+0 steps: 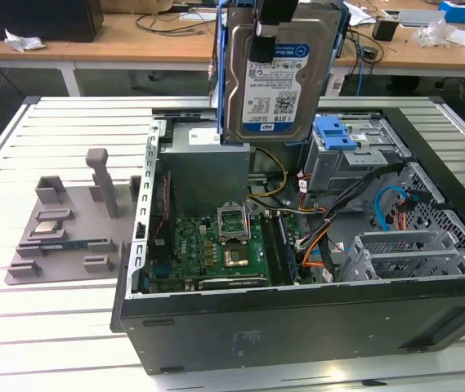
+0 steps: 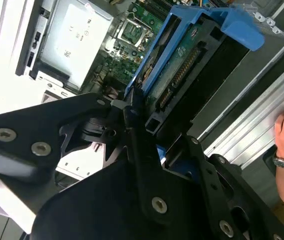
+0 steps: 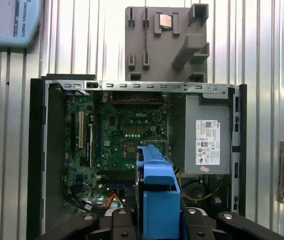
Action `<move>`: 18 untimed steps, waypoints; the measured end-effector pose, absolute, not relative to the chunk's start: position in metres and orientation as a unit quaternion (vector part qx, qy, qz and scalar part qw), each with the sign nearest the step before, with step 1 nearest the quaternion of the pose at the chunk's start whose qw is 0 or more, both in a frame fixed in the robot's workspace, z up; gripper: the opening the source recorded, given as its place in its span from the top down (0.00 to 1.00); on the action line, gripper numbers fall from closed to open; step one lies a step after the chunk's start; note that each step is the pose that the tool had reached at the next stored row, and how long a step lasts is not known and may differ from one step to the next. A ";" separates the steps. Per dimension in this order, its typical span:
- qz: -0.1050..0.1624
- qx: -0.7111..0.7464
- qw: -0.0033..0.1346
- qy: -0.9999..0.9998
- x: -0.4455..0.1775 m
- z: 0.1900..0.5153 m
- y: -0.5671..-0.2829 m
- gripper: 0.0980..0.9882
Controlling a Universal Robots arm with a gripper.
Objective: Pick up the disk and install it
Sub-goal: 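Pick up the disk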
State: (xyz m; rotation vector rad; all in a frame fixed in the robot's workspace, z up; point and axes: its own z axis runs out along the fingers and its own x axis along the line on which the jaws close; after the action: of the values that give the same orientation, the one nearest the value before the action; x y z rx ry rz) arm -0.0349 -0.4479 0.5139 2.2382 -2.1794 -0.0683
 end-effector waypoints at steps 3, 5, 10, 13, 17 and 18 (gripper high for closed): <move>-0.022 0.716 0.008 -0.697 -0.035 0.513 -0.459 0.70; -0.022 0.716 0.008 -0.697 -0.035 0.512 -0.468 0.70; -0.022 0.716 0.008 -0.697 -0.035 0.510 -0.484 0.70; -0.022 0.716 0.008 -0.697 -0.035 0.509 -0.498 0.70; -0.022 0.716 0.008 -0.697 -0.035 0.507 -0.522 0.70; -0.022 0.716 0.008 -0.697 -0.035 0.507 -0.526 0.70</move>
State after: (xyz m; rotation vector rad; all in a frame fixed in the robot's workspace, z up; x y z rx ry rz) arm -0.0349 -0.5260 0.5067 2.2382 -2.1794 -0.0682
